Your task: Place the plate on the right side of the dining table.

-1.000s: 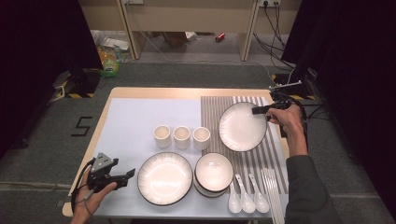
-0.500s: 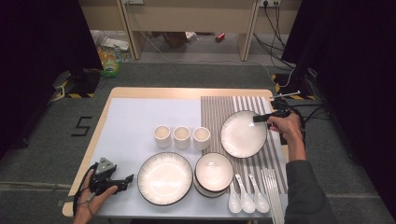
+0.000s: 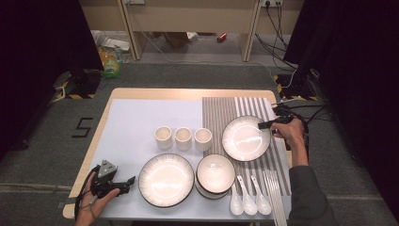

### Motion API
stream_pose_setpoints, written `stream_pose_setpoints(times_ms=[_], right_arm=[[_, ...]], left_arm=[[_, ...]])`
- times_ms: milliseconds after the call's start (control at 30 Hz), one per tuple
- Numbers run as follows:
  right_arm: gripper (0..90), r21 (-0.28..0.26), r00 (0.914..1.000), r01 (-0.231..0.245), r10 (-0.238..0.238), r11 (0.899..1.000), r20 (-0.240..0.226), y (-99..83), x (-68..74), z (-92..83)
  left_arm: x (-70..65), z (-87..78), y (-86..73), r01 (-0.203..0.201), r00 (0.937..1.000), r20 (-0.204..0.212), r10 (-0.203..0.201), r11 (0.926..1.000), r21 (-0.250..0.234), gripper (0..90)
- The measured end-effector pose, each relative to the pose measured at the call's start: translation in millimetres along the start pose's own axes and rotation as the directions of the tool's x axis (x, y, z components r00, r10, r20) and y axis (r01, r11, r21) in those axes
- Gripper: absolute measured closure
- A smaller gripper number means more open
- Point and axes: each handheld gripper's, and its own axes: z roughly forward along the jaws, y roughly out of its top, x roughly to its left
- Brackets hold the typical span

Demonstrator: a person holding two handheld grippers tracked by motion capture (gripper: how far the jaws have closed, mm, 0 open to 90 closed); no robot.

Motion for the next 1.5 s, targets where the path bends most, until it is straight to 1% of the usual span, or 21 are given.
stream_pose_setpoints(times_ms=[100,233,267,367,400,467,533,567,667,733,833,867,1033,1167,1333,1500], right_arm=[[79.7,0.008,0.9998,0.005,-0.005,1.000,0.017,-3.1,-1.2,-0.2],[78.9,0.014,0.9996,-0.004,0.004,1.000,0.026,-7.4,-3.6,-0.1],[77.6,0.030,0.9989,-0.013,0.012,0.999,0.045,-10.4,-4.7,1.7],[77.0,0.035,0.9986,-0.014,0.012,0.999,0.050,-12.6,-7.3,3.7],[76.2,0.035,0.9984,-0.022,0.020,0.999,0.054,-15.4,-9.8,6.3],[75.8,0.037,0.9982,-0.023,0.021,0.999,0.056,-17.3,-11.6,8.4],[75.7,0.039,0.9984,-0.033,0.031,0.999,0.048,-18.9,-12.4,9.7],[75.5,0.040,0.9985,-0.029,0.028,0.999,0.046,-19.7,-13.1,10.5],[75.2,0.040,0.9983,-0.039,0.037,0.998,0.045,-21.2,-13.3,12.5],[74.7,0.047,0.9986,-0.042,0.040,0.998,0.034,-22.7,-12.5,16.9],[74.7,0.048,0.9990,-0.034,0.033,0.998,0.032,-23.2,-12.0,19.2],[74.6,0.051,0.9989,-0.039,0.038,0.998,0.029,-23.9,-11.1,21.3],[74.1,0.055,0.9989,-0.034,0.032,0.998,0.034,-25.1,-9.9,25.4],[73.5,0.070,0.9989,-0.036,0.034,0.997,0.033,-25.4,-7.9,30.7],[73.6,0.073,0.9991,-0.027,0.024,0.997,0.036,-25.0,-7.2,30.9],[73.5,0.075,0.9985,-0.028,0.024,0.997,0.048,-24.9,-5.6,31.1]], left_arm=[[0.0,0.0,0.0,0.000,1.0000,0.000,0.000,1.0000,0.000,15.0],[0.0,0.0,0.0,0.000,1.0000,0.000,0.000,1.0000,0.000,15.0],[-0.1,0.0,-0.1,0.000,1.0000,0.000,0.000,1.0000,-0.001,15.0],[-0.1,0.1,-0.1,0.000,1.0000,-0.001,0.000,1.0000,-0.001,15.0],[-0.1,0.1,-0.1,0.000,1.0000,0.000,0.000,1.0000,-0.001,15.0],[-0.1,0.0,-0.1,0.000,1.0000,0.000,0.000,1.0000,0.000,15.0],[-0.1,0.1,-0.1,0.000,1.0000,0.000,0.000,1.0000,-0.001,15.0],[-0.1,0.1,-0.1,-0.001,1.0000,-0.001,0.001,1.0000,0.000,15.0],[-0.2,0.1,-0.1,-0.001,1.0000,-0.001,0.001,1.0000,-0.001,15.0],[-0.1,0.1,-0.1,-0.001,1.0000,-0.001,0.001,1.0000,-0.001,15.0],[-0.1,0.1,-0.1,0.000,1.0000,0.000,0.000,1.0000,-0.001,15.0],[-0.1,0.1,-0.1,-0.001,1.0000,-0.001,0.001,1.0000,-0.001,15.0],[-0.1,0.1,-0.1,0.000,1.0000,-0.001,0.000,1.0000,-0.001,15.0],[-0.1,0.1,-0.1,0.000,1.0000,0.000,0.000,1.0000,-0.001,15.0],[-0.1,0.1,-0.1,0.000,1.0000,0.000,0.000,1.0000,-0.001,15.0],[-0.2,0.1,-0.2,0.000,1.0000,-0.001,0.000,1.0000,-0.002,15.0]])
